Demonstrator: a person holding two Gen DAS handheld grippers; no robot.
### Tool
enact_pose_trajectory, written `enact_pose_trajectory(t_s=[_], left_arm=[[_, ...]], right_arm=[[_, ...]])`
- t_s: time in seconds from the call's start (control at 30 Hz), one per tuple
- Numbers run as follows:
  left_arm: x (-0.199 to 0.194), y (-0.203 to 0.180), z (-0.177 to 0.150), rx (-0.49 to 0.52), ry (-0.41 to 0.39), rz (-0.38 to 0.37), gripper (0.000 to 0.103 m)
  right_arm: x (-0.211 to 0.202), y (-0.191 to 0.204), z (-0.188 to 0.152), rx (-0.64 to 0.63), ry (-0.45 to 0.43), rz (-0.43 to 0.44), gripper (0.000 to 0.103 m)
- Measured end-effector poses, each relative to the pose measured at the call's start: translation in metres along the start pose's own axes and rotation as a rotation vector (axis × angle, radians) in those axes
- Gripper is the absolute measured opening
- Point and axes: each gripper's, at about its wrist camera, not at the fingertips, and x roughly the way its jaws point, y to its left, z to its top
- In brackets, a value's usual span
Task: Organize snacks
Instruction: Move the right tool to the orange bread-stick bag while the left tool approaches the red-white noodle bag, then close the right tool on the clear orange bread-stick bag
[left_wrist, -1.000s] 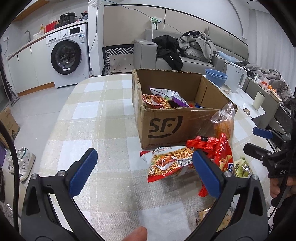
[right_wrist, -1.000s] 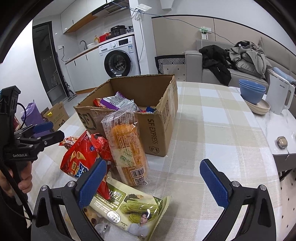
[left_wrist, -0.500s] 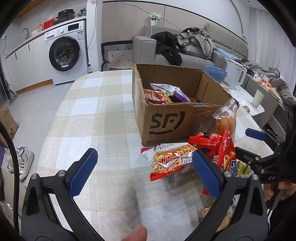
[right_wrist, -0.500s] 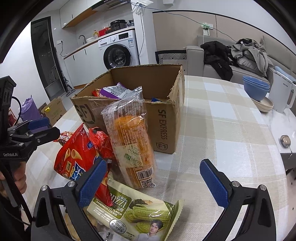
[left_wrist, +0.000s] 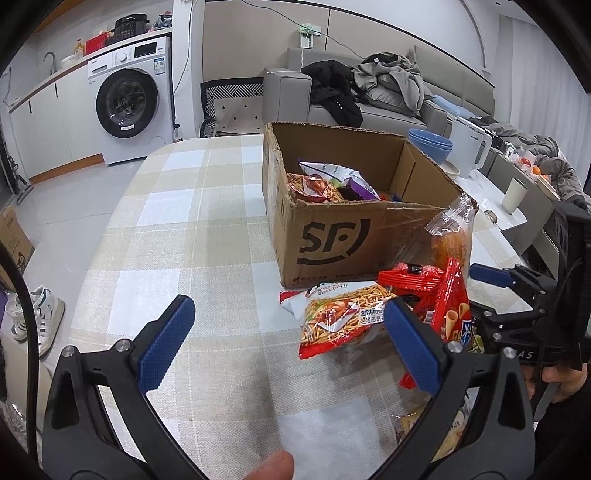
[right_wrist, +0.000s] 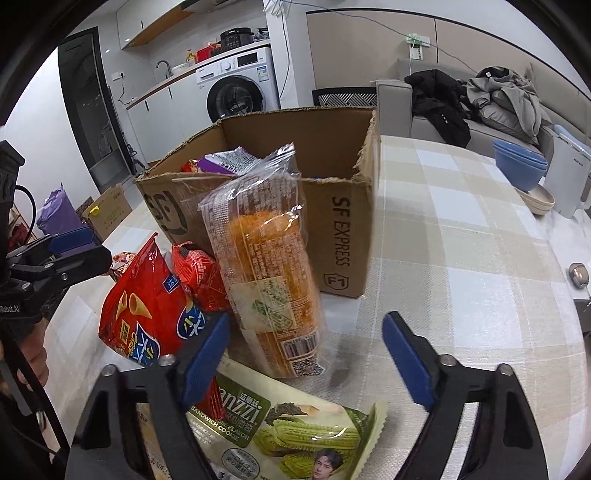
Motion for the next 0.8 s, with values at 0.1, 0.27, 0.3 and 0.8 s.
enact_pose_trajectory(t_s=[0.1, 0.27, 0.3, 0.8], left_arm=[[0.000, 0.001, 0.000, 0.000, 0.000, 0.001, 0.102], [0.001, 0.001, -0.002, 0.000, 0.002, 0.000, 0.102], [0.001, 0.000, -0.002, 0.001, 0.003, 0.000, 0.102], [0.011, -0.017, -0.011, 0.035, 0.036, -0.089, 0.102]], right_arm=[[0.006, -0.001, 0.000, 0.004, 0.010, 0.009, 0.066], [0.007, -0.001, -0.002, 0.013, 0.008, 0.051, 0.043], [0.005, 0.000, -0.002, 0.009, -0.002, 0.047, 0.041], [-0.017, 0.000, -0.001, -0.006, -0.046, 0.046, 0.039]])
